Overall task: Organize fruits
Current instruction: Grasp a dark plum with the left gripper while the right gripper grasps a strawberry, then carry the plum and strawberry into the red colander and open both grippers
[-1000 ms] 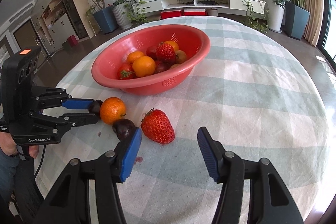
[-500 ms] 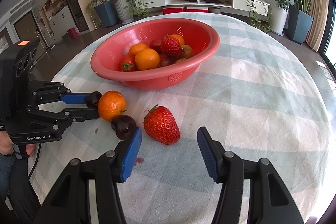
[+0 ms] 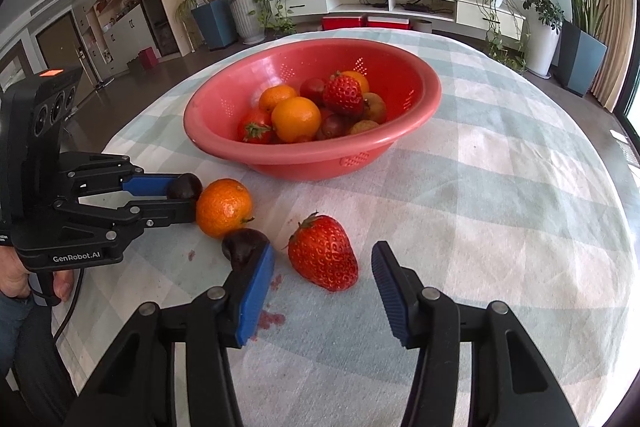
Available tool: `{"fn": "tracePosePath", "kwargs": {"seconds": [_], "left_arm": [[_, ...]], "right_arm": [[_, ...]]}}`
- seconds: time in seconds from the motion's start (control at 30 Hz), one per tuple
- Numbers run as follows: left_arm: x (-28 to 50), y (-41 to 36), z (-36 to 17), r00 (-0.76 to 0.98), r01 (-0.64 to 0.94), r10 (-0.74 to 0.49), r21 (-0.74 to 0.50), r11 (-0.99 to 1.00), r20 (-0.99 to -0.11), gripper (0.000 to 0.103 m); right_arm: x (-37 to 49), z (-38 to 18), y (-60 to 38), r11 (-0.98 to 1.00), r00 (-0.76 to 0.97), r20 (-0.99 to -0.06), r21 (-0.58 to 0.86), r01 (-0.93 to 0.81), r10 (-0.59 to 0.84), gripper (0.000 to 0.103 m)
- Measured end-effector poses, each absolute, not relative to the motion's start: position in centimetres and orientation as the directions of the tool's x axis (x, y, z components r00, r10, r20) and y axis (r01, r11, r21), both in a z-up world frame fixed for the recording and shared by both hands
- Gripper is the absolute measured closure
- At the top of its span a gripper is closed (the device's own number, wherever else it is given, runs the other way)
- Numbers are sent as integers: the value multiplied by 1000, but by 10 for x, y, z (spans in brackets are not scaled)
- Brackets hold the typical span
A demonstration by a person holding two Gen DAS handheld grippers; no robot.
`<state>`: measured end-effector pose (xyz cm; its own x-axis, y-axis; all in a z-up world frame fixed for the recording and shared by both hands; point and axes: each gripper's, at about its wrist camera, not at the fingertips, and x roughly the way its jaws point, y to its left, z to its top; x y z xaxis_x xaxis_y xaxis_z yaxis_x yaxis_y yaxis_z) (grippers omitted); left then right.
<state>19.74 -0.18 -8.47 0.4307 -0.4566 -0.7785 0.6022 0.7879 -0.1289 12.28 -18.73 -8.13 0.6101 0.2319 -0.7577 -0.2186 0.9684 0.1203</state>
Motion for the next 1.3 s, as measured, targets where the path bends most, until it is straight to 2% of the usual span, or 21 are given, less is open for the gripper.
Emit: {"fn": "tracePosePath", "kwargs": {"seconds": [0.4,0.6,0.73,1.07,1.3], "left_arm": [[191,4,-78,449,596,-490,-158,787,-747,77],[190,4,-78,453,594,-491,-159,788,-744,77],[190,6,-77,459,591,-494,-162,791,-738,77],[188,20,-52,521,560,-509,-176,810,-686,77],[208,4,-13,561,579,-508,-129,805,-654,76]], "right_arm": [[133,-87,-186,974,605,-771,88,-208,199,51],[131,-87,-182,969,601,-772,79,-234,208,64],[127,-84,-184,969,606,-766,87,-230,212,65],[111,-45,-227,970,702,-673,210,-122,234,65],[130,10,-228,971,762,-602,179,-160,237,65]]}}
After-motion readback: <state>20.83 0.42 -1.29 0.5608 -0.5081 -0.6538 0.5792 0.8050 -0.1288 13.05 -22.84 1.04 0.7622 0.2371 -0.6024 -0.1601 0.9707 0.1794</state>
